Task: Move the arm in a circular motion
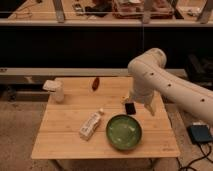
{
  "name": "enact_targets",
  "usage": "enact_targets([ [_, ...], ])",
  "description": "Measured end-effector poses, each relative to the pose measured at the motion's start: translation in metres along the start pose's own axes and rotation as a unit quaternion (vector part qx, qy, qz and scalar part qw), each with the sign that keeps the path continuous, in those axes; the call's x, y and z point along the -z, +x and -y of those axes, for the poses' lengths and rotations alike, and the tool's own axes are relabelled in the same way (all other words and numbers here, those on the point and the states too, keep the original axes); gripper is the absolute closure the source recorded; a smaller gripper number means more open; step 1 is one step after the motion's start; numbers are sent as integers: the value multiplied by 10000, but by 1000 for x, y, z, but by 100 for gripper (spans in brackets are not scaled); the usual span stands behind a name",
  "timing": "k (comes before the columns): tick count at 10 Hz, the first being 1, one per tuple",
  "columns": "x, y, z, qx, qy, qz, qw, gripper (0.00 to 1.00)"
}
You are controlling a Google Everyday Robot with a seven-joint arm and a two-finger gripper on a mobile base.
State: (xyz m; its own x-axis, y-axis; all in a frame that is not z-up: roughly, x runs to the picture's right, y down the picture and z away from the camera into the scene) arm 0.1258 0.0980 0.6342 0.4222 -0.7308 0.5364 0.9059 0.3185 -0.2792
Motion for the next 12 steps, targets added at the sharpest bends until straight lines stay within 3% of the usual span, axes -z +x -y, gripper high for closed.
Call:
enact_targets([
  [1, 4, -26, 22, 198, 139, 33, 9997, 20],
  [3, 13, -80, 86, 799, 541, 129, 9952, 20],
  [4, 23, -107, 132, 1253, 808, 151, 9887, 20],
  [6, 40, -135, 195, 1878, 1126, 135, 9756, 20],
  [7, 51, -143, 230, 2230, 1273, 80, 9664, 20],
  [8, 68, -139, 282, 2736, 1425, -59, 9512, 20],
  [9, 74, -123, 300, 2900, 1420, -153, 9463, 20],
  [10, 78, -90, 312, 2987, 1333, -285, 9446, 20],
  [11, 78, -47, 309, 2964, 1134, -403, 9474, 20],
  [12, 75, -1, 294, 2831, 910, -480, 9535, 20],
])
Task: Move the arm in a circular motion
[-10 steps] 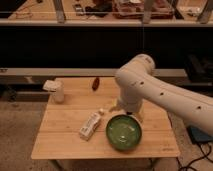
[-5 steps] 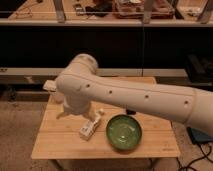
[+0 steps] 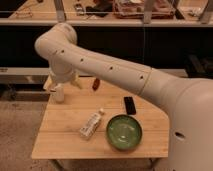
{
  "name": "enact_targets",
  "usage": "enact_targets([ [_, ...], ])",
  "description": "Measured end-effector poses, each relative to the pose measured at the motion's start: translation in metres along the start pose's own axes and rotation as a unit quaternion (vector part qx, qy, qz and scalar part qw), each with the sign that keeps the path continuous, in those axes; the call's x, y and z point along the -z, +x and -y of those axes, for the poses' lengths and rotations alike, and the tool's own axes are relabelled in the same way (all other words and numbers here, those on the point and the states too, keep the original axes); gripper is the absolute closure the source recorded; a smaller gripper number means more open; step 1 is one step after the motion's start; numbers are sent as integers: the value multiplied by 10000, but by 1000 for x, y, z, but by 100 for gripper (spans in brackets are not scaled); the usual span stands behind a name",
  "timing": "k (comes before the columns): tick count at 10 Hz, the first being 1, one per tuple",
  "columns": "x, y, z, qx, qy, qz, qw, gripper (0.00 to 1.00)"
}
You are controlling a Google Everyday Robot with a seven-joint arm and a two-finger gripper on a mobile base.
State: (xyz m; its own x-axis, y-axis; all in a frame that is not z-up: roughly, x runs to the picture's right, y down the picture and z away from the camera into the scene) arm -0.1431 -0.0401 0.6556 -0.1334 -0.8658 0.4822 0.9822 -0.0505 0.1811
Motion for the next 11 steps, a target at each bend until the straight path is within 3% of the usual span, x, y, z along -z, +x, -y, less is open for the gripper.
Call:
enact_targets([
  [2, -3, 33, -102, -621, -484, 64, 9969, 20],
  [3, -5, 36, -139, -926, -606, 99, 9938, 20],
  [4, -7, 34, -174, -1238, -700, 140, 9897, 20],
  [5, -10, 27, -210, -1643, -784, 185, 9831, 20],
  [6, -20, 0, -260, -2372, -833, 348, 9673, 20],
  [7, -26, -19, -280, -2762, -809, 436, 9567, 20],
  [8, -33, -46, -299, -3198, -757, 544, 9429, 20],
  [9, -43, -95, -317, -3786, -637, 764, 9202, 20],
  [10, -48, -138, -324, -4176, -527, 939, 9022, 20],
  [11, -52, -168, -322, -4395, -441, 1059, 8909, 20],
])
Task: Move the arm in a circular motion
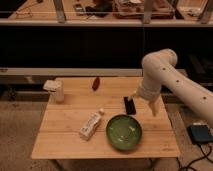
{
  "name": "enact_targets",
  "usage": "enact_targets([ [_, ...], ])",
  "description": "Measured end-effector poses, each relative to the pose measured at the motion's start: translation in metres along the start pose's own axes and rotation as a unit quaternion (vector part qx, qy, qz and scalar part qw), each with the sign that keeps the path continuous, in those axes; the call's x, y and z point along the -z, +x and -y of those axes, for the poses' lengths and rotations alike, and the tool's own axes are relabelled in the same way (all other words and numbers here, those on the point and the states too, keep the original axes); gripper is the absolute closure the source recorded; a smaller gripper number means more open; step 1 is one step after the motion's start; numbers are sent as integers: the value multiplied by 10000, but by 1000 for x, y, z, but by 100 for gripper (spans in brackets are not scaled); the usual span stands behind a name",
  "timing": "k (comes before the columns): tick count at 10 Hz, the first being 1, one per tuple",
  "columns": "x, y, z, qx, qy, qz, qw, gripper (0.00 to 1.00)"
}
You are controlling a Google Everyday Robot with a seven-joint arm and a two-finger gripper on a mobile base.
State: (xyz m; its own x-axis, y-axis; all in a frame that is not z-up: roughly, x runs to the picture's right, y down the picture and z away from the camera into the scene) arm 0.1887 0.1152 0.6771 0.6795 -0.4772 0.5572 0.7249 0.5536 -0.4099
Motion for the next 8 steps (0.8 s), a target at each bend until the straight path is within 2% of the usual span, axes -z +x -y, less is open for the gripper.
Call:
enact_targets([
  [1, -10, -26, -26, -254, 67, 161, 9995, 20],
  [2, -14, -42, -38, -324, 82, 201, 9992, 20],
  [3, -16, -57, -46, -316, 61, 199, 9993, 20],
  [4, -16, -78, -49, -148, -6, 131, 9998, 20],
  [6, -10, -107, -34, 368, -121, -62, 9992, 20],
  [7, -3, -125, -11, 836, -142, -203, 9962, 20],
  [8, 6, -147, 29, 1440, -85, -324, 9890, 20],
])
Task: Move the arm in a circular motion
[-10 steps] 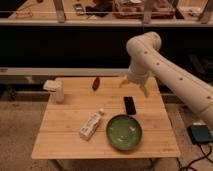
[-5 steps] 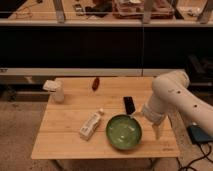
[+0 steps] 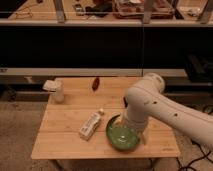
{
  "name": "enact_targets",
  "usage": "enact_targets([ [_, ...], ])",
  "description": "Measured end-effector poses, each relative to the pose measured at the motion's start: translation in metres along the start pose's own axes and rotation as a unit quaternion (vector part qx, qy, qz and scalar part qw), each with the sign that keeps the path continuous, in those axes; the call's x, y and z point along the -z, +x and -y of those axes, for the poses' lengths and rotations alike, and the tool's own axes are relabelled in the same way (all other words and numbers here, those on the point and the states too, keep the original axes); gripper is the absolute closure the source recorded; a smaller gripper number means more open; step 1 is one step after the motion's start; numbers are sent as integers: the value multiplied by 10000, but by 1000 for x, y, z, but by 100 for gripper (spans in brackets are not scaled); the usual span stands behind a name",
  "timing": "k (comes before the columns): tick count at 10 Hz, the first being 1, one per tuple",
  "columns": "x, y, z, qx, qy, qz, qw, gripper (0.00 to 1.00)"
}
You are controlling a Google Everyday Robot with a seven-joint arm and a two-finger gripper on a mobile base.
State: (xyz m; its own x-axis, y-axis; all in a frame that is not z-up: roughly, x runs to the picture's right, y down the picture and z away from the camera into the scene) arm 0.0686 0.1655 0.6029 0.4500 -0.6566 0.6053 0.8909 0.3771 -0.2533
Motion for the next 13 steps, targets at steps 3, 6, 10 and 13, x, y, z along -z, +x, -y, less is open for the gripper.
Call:
enact_targets([
  [3, 27, -19, 139, 1491, 291, -254, 9881, 20],
  [6, 63, -11, 271, 2606, 522, -588, 9622, 20],
  [10, 90, 92, 326, 2932, 225, -963, 9509, 20],
  [13, 117, 128, 325, 2726, 487, -1024, 9554, 20],
])
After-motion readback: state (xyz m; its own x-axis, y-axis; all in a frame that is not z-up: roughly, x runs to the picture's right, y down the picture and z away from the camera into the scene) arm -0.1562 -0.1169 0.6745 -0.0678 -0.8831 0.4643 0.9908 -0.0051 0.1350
